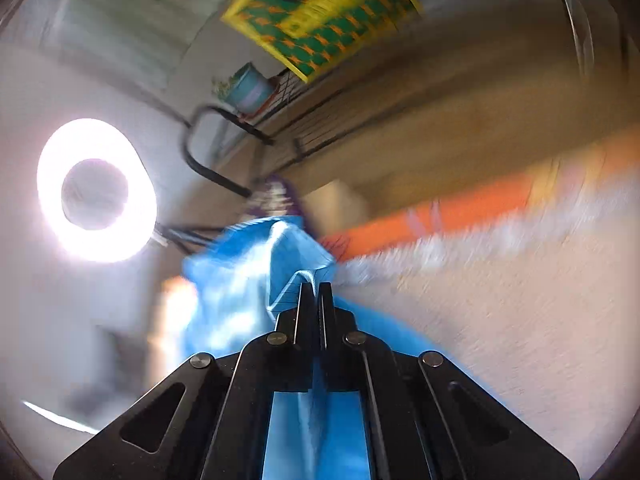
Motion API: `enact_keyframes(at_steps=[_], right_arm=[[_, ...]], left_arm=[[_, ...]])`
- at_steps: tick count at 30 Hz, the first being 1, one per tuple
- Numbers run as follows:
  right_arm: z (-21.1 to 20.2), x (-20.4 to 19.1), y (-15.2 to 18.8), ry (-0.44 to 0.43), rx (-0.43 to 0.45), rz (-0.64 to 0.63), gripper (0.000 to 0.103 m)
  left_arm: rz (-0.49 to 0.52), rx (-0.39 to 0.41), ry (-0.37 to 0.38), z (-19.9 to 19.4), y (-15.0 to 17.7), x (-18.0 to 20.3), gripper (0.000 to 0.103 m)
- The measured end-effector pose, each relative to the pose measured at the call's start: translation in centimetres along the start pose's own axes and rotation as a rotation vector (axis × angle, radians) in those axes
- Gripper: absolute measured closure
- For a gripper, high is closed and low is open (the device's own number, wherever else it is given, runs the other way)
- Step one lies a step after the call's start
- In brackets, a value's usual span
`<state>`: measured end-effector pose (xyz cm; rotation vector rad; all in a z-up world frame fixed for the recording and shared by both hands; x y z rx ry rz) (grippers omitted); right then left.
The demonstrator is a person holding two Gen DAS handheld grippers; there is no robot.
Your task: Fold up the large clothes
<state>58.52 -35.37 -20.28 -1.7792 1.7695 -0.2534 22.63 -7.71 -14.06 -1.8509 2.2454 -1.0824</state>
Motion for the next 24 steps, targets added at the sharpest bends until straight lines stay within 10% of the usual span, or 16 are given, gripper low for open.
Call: enact_keyframes(at_steps=[5, 9, 13, 17, 24], right_arm=[[-1.0, -5.0, -0.4, 0.438, 0.142, -0.575, 0.103], [2.8, -5.4, 0.5, 0.56, 0.093, -0.646, 0.103], [5.0, -4.1, 0.6, 0.221, -0.055, -0.354, 0.1], [1.2, -0.9, -2.2, -0.045, 0.044, -0.05, 0.088], [-3.1, 2.4, -0.7, -0.052, 0.034, 0.08, 0.084]], left_arm=[[-0.002, -0.001, 0.003, 0.1, 0.0, 0.2, 0.078], [0.008, -0.005, 0.004, 0.2, 0.2, 0.6, 0.078], [0.005, -0.006, 0.001, 0.1, 0.2, 0.4, 0.078], [-0.006, 0.008, 0.0, -0.6, 0.1, 0.1, 0.078], [0.008, 0.027, 0.011, -1.8, 0.5, 0.7, 0.078]])
Point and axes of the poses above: each gripper's, at about its wrist camera, not at the fingertips, and z roughly the way its jaws point, x to its right, y to its underside, the point moved 6 cm from there along z, roughly the way its jaws point, and after that the axes turned 1 degree about y, right-handed, at the moved point
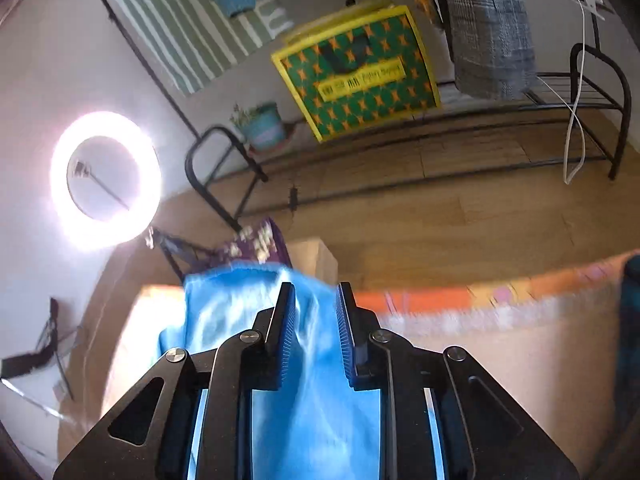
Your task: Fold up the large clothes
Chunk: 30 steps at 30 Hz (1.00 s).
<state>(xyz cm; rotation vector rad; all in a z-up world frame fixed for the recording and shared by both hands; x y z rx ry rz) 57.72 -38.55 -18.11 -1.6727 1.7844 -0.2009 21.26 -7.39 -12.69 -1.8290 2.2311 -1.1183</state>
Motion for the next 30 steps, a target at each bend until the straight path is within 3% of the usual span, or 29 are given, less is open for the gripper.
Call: enact_keyframes(at_steps=[2, 4, 7, 14, 17, 21, 30], right_arm=[[1.4, -0.4, 2.2, 0.011, -0.078, -0.031, 0.093], [3.1, -1.2, 3.6, 0.023, -0.109, -0.058, 0.093], [5.7, -2.3, 3.3, 0.003, -0.089, -0.055, 0.093], [9.2, -3.6, 1.9, 0.118, -0.066, -0.164, 0.093], [6.7, -3.0, 1.0, 0.037, -0.016, -0.099, 0.093], [0.5, -2.5, 0.2, -0.053, 0.057, -0.017, 0.093], [-17.3, -3.0, 3.4, -0.094, 0.153, 0.005, 0.092]], left_arm=[[0.003, 0.0, 0.002, -0.1, 0.0, 0.1, 0.078], [0.004, 0.0, -0.002, 0.0, 0.1, 0.2, 0.078], [0.007, -0.002, -0.015, 0.2, 0.1, -0.1, 0.078], [-0.022, -0.014, -0.028, 0.6, 0.0, -1.3, 0.078], [-0.021, -0.008, -0.024, 0.1, 0.1, -1.2, 0.078], [-0.01, 0.005, 0.0, -1.1, 0.5, -0.3, 0.078], [0.048, 0.014, 0.057, -3.5, 2.4, 2.6, 0.078]])
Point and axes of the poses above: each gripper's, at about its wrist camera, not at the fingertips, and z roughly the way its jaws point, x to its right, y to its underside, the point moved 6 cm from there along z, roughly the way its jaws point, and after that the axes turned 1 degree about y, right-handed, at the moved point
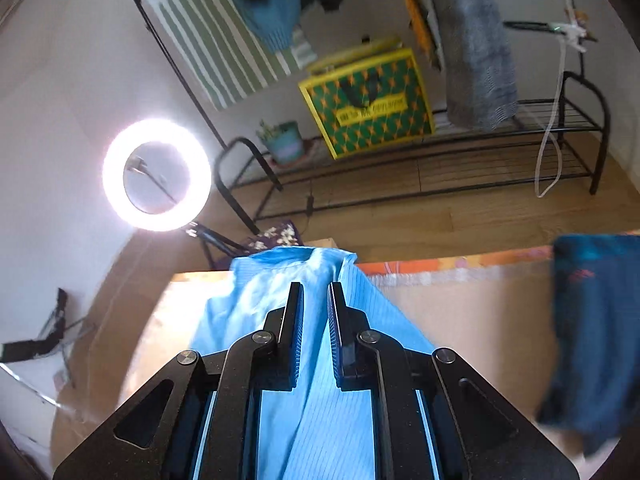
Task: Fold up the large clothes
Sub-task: 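Lower the coat shoulder onto the coat and open the right tool, then move the left tool to the other sleeve cuff and close on it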
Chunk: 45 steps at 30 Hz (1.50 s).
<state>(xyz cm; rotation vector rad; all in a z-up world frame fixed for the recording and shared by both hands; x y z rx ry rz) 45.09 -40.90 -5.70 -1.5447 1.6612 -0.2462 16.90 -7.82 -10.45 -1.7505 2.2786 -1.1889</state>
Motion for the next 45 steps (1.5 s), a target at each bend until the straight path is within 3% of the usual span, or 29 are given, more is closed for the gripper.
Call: enact_keyframes(at_steps=[3, 6, 14, 20, 22, 26, 31, 37, 43, 45], right_arm=[[-5.9, 0.0, 1.1, 0.017, 0.033, 0.007, 0.091], [-11.4, 0.4, 2.8, 0.055, 0.052, -0.005, 0.075], [-22.8, 0.9, 8.6, 0.095, 0.065, -0.015, 0.074], [-28.8, 1.4, 13.8, 0.076, 0.058, -0.024, 0.074], [-30.3, 1.8, 15.7, 0.067, 0.05, -0.026, 0.074], [-30.9, 3.6, 20.2, 0.086, -0.004, 0.001, 0.074], [-28.3, 6.3, 26.3, 0.099, -0.105, 0.046, 0.074], [-25.5, 8.5, 29.0, 0.085, -0.151, 0.1, 0.074], [-23.8, 9.6, 28.4, 0.06, -0.146, 0.088, 0.074], [-22.8, 10.3, 28.3, 0.062, -0.147, 0.099, 0.074]], left_arm=[[0.018, 0.001, 0.006, -0.5, 0.9, 0.7, 0.078], [0.047, -0.017, 0.025, -0.7, 2.2, 1.7, 0.078], [0.038, -0.059, 0.108, -0.2, 6.5, 4.9, 0.078], [0.143, -0.096, 0.164, 1.3, 10.5, 10.5, 0.077], [0.162, -0.13, 0.186, 2.6, 12.0, 12.3, 0.069], [0.208, -0.176, 0.201, 5.8, 14.2, 15.7, 0.065], [0.239, -0.191, 0.189, 10.3, 15.8, 18.9, 0.065], [0.264, -0.273, 0.184, 14.4, 19.8, 20.9, 0.064], [0.336, -0.189, 0.072, 12.9, 20.9, 22.3, 0.043], [0.367, -0.129, 0.033, 12.6, 20.8, 23.2, 0.036]])
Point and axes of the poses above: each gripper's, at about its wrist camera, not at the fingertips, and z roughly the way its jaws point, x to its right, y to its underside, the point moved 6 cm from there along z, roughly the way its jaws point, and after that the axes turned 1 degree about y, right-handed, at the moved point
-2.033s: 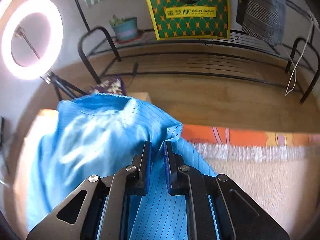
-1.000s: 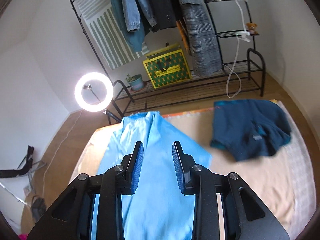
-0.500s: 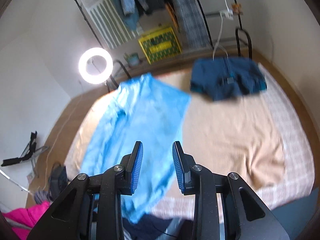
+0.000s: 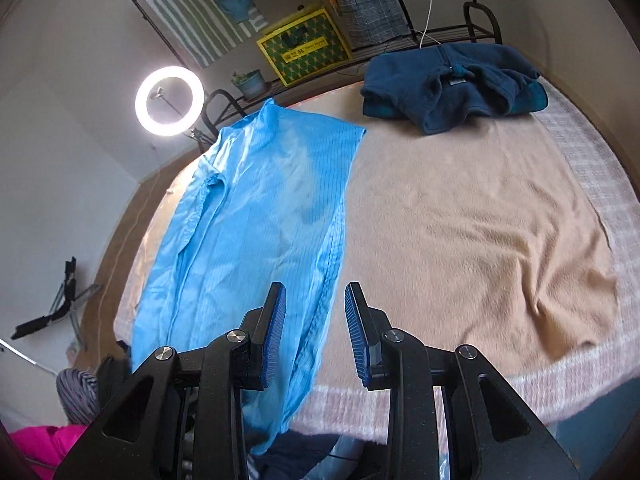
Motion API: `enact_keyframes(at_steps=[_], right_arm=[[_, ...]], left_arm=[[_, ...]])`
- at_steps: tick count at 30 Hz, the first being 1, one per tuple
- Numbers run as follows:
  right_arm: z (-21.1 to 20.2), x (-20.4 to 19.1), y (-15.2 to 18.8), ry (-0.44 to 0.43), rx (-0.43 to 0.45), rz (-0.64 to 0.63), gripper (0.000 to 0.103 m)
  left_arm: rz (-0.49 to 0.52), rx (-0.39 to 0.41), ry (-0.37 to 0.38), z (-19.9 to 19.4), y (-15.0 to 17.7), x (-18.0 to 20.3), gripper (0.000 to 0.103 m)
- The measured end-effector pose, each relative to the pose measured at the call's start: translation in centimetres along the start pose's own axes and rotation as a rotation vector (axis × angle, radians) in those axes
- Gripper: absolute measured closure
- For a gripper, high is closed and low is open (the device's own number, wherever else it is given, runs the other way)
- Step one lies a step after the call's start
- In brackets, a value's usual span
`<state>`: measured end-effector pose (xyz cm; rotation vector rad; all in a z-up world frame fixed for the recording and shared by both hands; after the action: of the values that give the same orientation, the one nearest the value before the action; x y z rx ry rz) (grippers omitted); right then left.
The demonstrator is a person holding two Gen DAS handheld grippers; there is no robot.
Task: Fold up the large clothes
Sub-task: 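Move the left tool to the other sleeve cuff and close on it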
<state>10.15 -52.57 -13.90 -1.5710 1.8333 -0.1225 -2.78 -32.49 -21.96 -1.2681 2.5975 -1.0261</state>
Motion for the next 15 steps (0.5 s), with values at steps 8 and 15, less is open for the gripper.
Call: enact_keyframes(at_steps=[8, 15], right_arm=[[2.3, 3.8, -1.9, -0.036, 0.005, 0.105, 0.063], [3.9, 5.3, -3.9, -0.093, 0.028, 0.204, 0.057]], left_arm=[[0.117, -0.009, -0.21, 3.7, 0.1, 0.3, 0.027], [0.074, 0.049, -0.142, 3.1, -0.6, -0.5, 0.083]])
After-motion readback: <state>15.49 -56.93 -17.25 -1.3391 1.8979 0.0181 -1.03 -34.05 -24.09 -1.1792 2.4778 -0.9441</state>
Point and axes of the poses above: each gripper's, at about its wrist camera, not at the fingertips, and z roughly the way its jaws point, x to its right, y to its underside, the point moved 6 cm from there along z, roughly the way its jaws point, and after that the axes turned 1 degree about y, right-handed, at the moved point
